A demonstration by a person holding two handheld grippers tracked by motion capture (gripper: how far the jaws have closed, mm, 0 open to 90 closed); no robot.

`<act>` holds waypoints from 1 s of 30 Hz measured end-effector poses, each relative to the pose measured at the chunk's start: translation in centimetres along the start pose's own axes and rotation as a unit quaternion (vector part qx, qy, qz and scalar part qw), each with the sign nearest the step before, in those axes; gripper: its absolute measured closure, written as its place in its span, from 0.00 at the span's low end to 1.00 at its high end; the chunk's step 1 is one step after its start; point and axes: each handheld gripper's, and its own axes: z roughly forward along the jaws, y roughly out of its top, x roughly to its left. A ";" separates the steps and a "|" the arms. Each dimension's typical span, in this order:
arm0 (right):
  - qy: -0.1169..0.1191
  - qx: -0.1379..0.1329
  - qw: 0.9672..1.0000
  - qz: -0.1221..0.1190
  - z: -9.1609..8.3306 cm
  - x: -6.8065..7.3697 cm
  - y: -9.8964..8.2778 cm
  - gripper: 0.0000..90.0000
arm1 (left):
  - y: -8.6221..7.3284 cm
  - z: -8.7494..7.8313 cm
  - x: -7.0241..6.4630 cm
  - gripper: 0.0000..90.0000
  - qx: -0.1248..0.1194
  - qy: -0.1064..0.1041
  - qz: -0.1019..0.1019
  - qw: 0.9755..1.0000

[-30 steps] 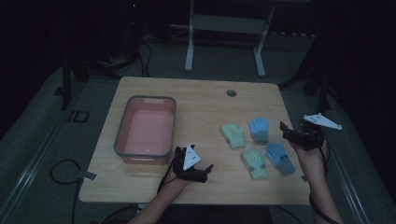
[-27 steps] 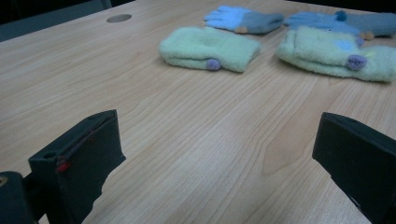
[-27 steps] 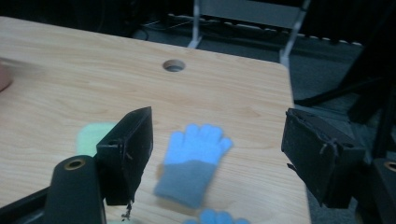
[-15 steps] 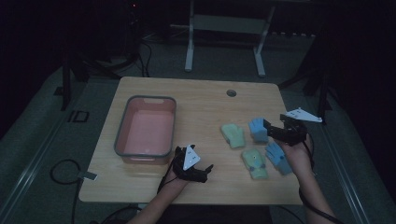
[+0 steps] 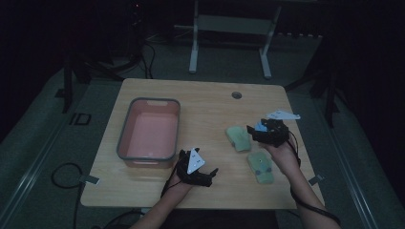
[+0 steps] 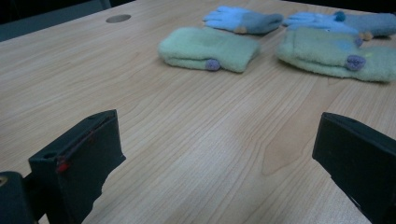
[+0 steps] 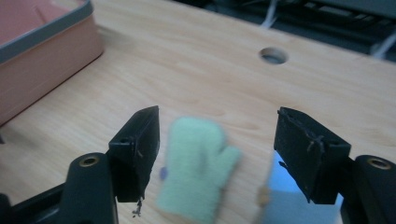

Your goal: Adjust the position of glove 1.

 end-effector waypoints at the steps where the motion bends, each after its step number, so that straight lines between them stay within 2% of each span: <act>1: 0.004 0.004 1.000 0.001 0.3 0.1 0.0 0.36 | 0.0 0.0 0.0 0.02 0.000 0.000 0.000 1.000; 4: 0.024 0.021 0.999 0.003 1.7 0.3 -0.3 0.37 | 0.0 0.0 0.0 0.02 -0.001 -0.001 -0.001 1.000; 10: 0.036 0.047 0.998 0.001 4.0 0.4 -1.0 0.44 | 0.0 0.0 0.0 0.02 -0.001 -0.001 0.001 1.000; 14: 0.053 0.080 0.995 0.007 5.7 0.1 -1.7 0.52 | 0.0 0.0 0.0 0.02 -0.001 -0.002 0.000 1.000; 16: 0.045 0.097 0.994 0.000 6.5 0.1 -2.0 0.57 | 0.0 0.0 0.0 0.02 -0.001 -0.002 0.000 1.000; 23: 0.036 0.147 0.989 -0.004 8.8 -0.2 -2.6 0.60 | 0.0 0.0 0.0 0.02 -0.001 -0.003 0.001 1.000; 26: 0.033 0.174 0.984 -0.007 9.6 -0.4 -3.0 0.65 | 0.0 0.0 0.0 0.02 -0.001 -0.003 0.001 1.000; 30: 0.020 0.178 0.984 -0.012 9.9 -0.3 -3.1 0.73 | 0.0 0.0 0.0 0.02 -0.001 -0.003 0.002 1.000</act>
